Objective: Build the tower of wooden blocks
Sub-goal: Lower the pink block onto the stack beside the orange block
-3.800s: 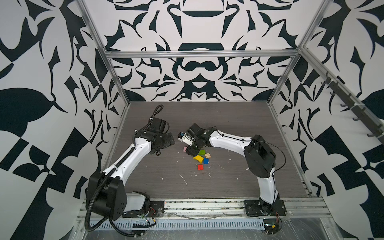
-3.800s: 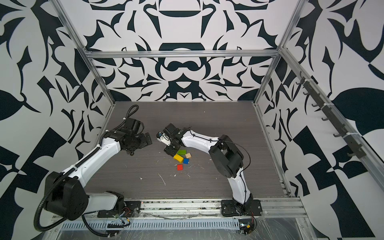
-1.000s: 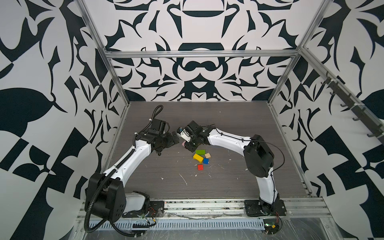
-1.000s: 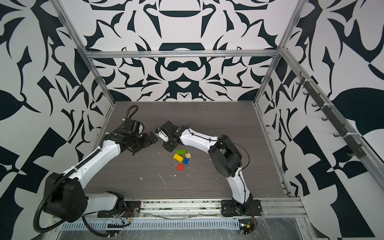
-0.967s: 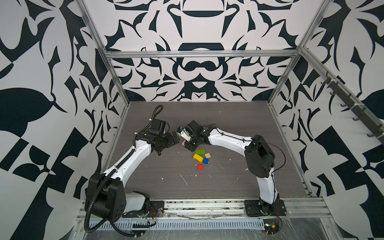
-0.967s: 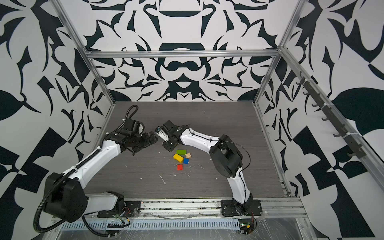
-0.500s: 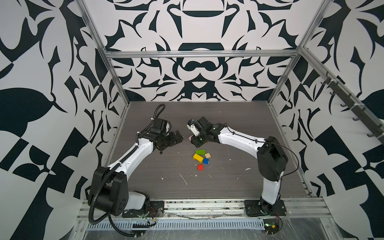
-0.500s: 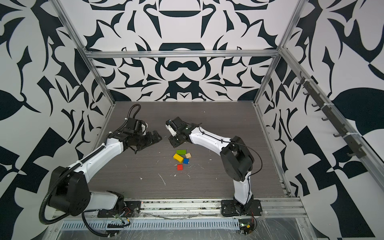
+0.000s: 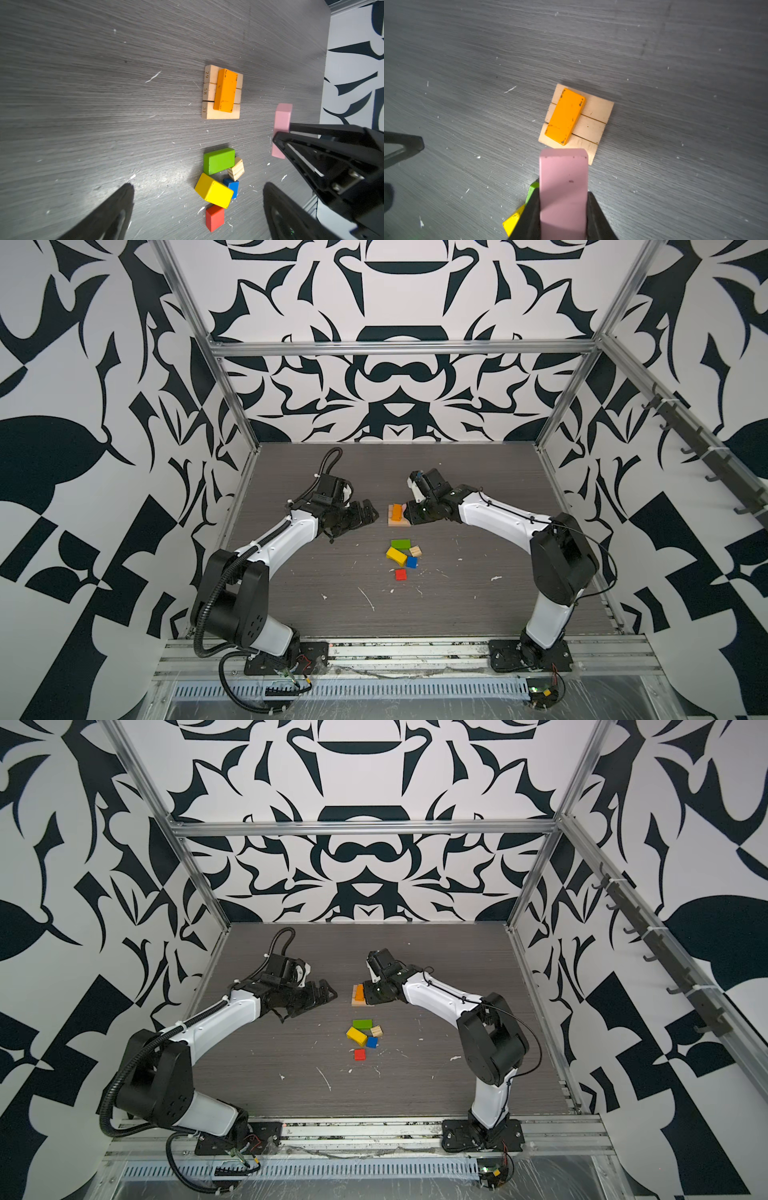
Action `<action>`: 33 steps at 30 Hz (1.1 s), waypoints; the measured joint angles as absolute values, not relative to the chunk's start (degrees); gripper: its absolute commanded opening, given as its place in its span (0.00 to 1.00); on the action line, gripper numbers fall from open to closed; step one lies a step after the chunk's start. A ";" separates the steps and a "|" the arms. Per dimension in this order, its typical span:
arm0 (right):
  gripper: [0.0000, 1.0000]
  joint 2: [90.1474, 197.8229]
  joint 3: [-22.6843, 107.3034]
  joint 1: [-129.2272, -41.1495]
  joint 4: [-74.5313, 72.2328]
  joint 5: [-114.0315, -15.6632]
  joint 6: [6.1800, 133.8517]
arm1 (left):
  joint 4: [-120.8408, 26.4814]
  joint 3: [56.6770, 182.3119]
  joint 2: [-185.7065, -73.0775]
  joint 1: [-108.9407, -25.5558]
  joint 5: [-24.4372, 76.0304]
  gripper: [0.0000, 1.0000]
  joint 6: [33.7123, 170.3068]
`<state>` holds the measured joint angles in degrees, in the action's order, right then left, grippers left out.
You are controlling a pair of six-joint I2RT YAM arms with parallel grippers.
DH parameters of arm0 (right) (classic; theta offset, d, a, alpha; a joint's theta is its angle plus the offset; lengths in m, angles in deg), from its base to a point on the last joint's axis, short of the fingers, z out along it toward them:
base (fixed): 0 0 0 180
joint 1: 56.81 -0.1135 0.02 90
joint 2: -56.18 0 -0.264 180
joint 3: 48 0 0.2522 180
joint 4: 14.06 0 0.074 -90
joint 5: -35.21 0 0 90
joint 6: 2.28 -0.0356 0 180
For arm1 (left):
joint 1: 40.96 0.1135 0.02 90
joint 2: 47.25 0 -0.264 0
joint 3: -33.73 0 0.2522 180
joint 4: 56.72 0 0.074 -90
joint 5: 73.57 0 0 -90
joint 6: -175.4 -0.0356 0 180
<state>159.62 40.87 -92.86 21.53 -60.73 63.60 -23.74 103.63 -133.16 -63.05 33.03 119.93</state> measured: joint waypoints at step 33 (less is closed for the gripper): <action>0.20 167.91 39.34 -89.23 10.68 -62.54 49.43 | -24.81 103.83 -133.68 -63.26 34.29 0.99 119.86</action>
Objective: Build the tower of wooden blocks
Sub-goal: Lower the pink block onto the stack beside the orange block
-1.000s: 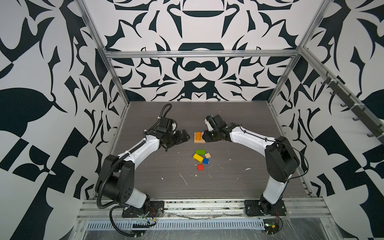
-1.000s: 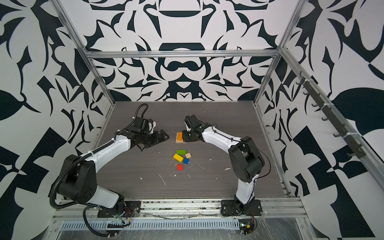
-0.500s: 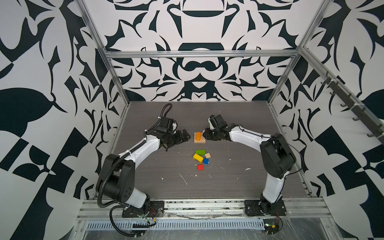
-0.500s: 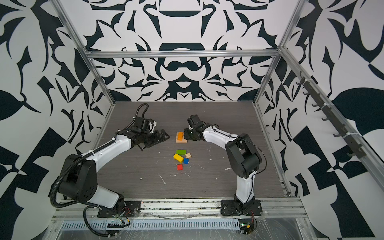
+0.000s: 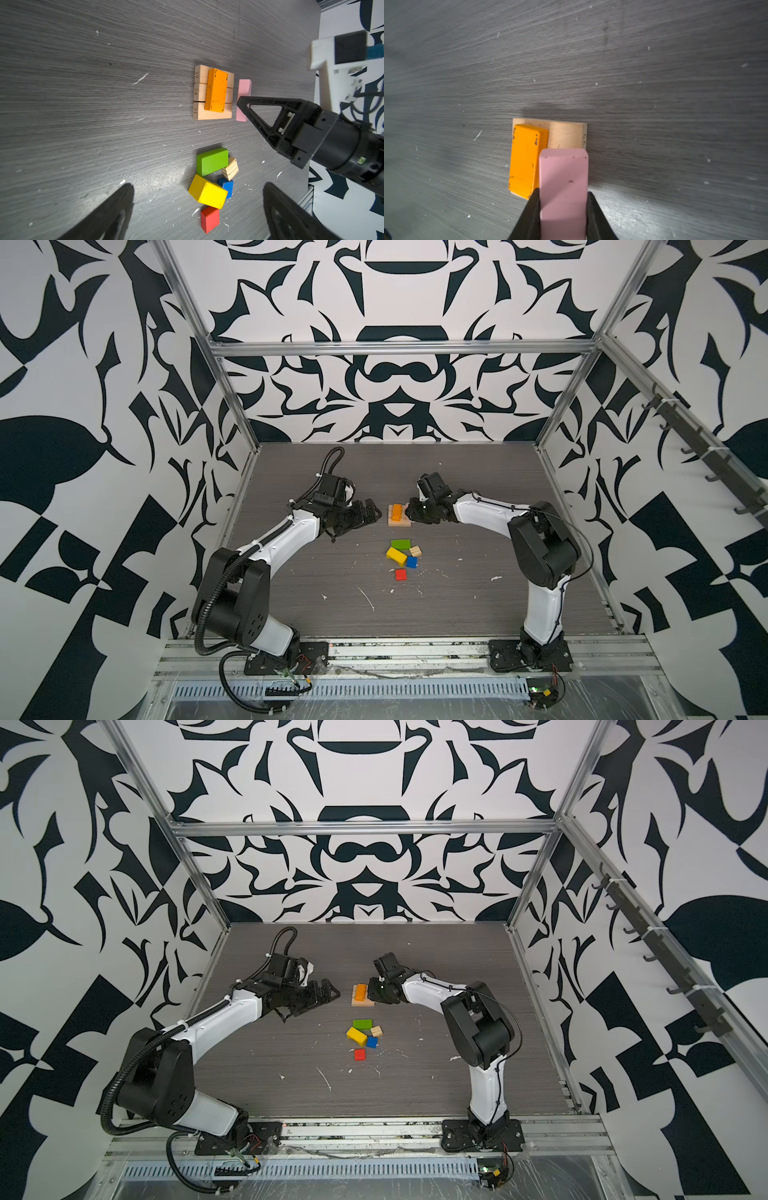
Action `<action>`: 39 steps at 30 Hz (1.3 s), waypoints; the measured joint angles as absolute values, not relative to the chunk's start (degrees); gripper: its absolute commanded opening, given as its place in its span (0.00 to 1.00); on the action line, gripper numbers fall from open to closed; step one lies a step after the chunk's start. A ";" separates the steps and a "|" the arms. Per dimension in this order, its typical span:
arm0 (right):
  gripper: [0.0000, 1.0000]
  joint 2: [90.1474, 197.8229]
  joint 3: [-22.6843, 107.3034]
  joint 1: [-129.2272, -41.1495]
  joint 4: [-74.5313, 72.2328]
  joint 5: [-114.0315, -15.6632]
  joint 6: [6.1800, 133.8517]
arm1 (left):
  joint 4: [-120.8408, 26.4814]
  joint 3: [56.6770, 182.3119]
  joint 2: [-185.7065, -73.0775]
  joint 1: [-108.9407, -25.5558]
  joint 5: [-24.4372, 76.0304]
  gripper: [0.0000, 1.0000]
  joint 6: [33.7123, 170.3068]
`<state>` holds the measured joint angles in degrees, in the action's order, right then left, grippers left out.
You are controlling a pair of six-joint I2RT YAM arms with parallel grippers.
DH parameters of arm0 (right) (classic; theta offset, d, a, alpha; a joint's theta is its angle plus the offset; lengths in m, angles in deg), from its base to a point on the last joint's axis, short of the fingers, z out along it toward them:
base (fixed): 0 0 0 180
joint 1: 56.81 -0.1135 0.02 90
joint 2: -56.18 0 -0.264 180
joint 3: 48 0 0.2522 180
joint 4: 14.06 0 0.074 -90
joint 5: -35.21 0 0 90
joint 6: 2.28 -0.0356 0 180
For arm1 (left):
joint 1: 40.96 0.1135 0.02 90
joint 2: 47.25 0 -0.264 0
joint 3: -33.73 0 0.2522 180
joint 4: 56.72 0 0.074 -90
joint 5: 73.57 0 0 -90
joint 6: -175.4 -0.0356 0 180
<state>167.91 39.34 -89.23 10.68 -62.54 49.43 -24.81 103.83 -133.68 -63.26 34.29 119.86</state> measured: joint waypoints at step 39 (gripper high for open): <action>0.23 171.01 42.33 -89.23 10.09 -62.96 48.91 | -24.83 103.83 -133.68 -63.48 34.73 0.99 119.88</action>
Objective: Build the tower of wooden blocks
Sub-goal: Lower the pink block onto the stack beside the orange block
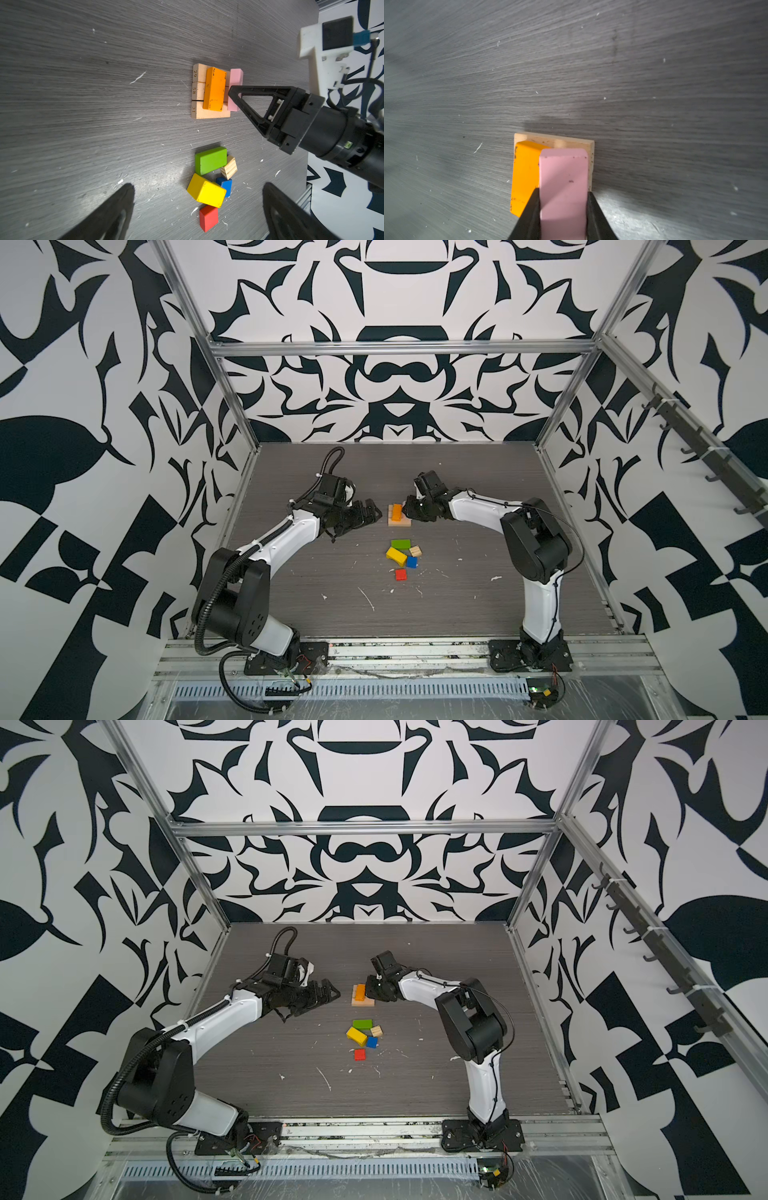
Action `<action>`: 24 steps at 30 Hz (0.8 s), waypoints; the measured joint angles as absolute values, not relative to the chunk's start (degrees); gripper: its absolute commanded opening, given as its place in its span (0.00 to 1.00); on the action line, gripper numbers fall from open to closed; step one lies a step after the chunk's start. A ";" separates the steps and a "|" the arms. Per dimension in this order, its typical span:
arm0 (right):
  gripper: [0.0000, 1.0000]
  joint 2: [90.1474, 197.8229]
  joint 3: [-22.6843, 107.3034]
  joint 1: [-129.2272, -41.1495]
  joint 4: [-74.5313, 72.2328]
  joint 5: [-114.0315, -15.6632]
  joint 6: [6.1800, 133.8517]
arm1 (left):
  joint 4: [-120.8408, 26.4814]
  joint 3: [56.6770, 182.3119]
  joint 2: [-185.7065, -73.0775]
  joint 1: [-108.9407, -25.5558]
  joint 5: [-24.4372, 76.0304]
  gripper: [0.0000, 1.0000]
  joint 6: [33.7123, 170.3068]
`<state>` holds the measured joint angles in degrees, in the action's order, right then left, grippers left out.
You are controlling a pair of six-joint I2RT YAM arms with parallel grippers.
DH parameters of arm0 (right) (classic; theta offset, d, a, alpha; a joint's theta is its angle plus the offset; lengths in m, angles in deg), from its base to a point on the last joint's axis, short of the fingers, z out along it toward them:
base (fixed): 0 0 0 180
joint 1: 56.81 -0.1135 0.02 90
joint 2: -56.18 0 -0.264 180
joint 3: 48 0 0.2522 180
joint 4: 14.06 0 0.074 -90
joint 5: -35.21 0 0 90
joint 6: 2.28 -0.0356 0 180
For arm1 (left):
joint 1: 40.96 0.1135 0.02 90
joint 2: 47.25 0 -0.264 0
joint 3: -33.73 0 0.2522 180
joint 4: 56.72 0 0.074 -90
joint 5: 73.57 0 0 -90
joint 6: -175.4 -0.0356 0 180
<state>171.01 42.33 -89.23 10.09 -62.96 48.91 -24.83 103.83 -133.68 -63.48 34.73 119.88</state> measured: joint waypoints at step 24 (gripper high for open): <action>0.30 171.01 42.42 -89.23 10.12 -63.16 48.91 | -24.94 103.83 -133.68 -63.48 34.73 0.99 119.90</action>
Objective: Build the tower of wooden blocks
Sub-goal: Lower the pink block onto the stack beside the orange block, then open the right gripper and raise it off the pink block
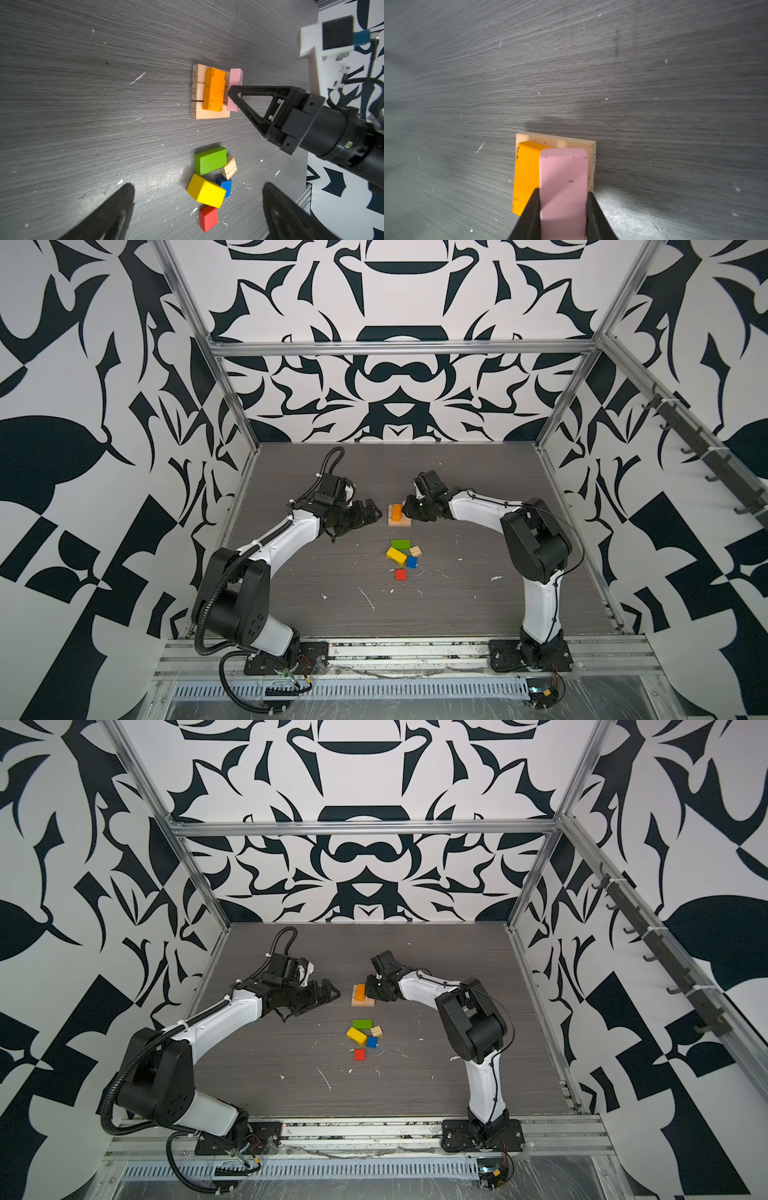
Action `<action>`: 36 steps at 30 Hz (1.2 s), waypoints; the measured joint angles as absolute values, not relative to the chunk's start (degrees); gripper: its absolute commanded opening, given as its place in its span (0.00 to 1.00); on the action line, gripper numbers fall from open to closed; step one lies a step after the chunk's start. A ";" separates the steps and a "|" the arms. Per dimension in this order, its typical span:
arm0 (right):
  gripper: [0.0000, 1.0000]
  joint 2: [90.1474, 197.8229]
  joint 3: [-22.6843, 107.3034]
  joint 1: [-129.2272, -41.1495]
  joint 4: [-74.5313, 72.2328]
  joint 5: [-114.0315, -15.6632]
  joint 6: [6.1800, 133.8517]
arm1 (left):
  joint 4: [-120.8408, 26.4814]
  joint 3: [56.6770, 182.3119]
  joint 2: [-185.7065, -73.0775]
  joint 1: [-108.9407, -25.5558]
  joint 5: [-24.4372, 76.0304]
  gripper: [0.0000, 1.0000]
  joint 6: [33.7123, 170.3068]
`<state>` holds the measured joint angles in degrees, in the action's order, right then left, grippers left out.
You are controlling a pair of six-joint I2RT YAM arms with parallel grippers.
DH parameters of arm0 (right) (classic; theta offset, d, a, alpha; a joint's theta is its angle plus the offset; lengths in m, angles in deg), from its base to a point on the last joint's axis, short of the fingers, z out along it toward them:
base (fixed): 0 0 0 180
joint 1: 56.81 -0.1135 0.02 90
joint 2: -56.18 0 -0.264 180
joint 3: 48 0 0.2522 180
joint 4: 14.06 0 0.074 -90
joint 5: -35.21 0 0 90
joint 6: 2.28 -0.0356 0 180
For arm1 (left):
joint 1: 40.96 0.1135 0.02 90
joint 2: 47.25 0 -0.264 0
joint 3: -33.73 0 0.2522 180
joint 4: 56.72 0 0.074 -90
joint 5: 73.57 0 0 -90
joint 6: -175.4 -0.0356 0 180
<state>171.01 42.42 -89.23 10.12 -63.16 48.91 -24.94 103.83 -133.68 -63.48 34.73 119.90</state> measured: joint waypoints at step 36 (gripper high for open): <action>0.41 171.01 43.45 -89.23 10.14 -63.61 48.89 | -24.94 103.83 -133.68 -63.48 34.95 0.99 119.88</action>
<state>171.01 43.45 -89.23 10.14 -63.61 48.89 -24.94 103.83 -133.68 -63.48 34.95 119.88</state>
